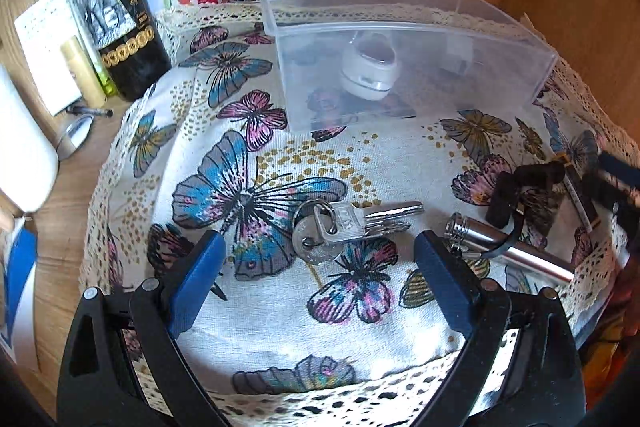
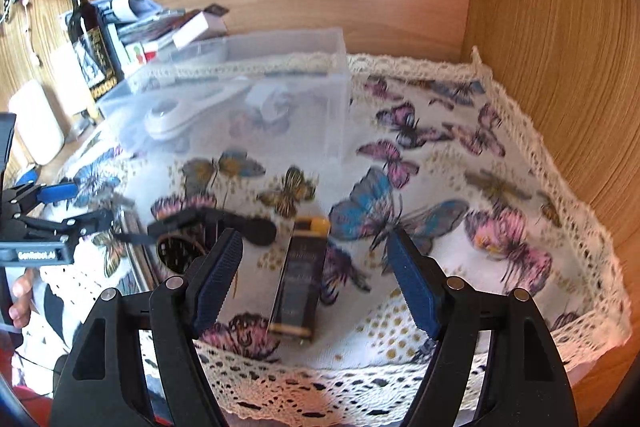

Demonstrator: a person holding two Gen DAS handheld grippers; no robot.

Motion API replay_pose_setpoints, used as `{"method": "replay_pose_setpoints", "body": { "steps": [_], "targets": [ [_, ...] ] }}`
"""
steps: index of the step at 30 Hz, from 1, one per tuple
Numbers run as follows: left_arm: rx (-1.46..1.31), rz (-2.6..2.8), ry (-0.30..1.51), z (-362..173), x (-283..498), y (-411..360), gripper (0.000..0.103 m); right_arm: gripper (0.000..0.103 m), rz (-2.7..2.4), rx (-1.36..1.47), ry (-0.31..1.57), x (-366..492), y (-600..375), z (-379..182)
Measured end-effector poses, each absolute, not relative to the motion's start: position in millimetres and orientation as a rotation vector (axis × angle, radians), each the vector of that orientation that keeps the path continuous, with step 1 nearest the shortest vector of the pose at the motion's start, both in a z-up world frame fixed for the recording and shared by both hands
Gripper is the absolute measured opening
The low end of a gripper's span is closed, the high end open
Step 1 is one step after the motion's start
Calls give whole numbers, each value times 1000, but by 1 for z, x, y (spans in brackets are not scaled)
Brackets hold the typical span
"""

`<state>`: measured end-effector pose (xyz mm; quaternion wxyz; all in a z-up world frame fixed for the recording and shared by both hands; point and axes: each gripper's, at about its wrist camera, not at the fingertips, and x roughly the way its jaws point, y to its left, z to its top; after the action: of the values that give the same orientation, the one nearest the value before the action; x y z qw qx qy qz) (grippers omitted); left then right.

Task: Organize rigid objects
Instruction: 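Grasp the keys with the left tool while the right tool grasps the black-and-gold bottle, then carry the keys into the box with the left tool while the right tool drops the bottle in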

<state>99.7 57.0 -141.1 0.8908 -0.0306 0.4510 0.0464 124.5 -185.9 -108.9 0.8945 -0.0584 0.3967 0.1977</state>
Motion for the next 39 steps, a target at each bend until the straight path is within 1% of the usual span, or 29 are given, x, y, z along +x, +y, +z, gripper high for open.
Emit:
{"method": "replay_pose_setpoints", "body": {
  "steps": [6,7,8,9,10,11,12,13,14,15,16,28,39],
  "targets": [
    [-115,138,910,-141,100,47,96,71,441,-128,858,123,-182,-123],
    [-123,138,903,-141,99,46,96,68,440,-131,858,123,-182,-124],
    [-127,149,897,-141,99,45,96,63,436,-136,856,123,-182,-125],
    [-134,157,889,-142,101,46,96,60,431,-142,853,123,-183,-126],
    [-137,164,884,-142,101,46,94,56,427,-145,850,123,-183,-126],
    [-137,177,877,-141,101,48,86,50,424,-144,845,123,-184,-126],
    [-137,191,866,-141,101,49,81,46,415,-141,843,124,-186,-126],
    [-141,194,862,-141,102,50,78,38,406,-134,842,125,-187,-126],
    [-141,196,858,-141,102,51,73,32,404,-122,842,126,-188,-126],
    [-138,203,852,-140,101,51,69,29,404,-110,842,127,-190,-125],
    [-130,207,848,-140,100,50,62,22,402,-103,842,127,-191,-125],
    [-181,176,822,-130,88,52,61,21,391,-75,800,127,-194,-109],
    [-178,133,706,-89,84,61,61,21,386,-73,705,132,-191,-76]
  ]
}}
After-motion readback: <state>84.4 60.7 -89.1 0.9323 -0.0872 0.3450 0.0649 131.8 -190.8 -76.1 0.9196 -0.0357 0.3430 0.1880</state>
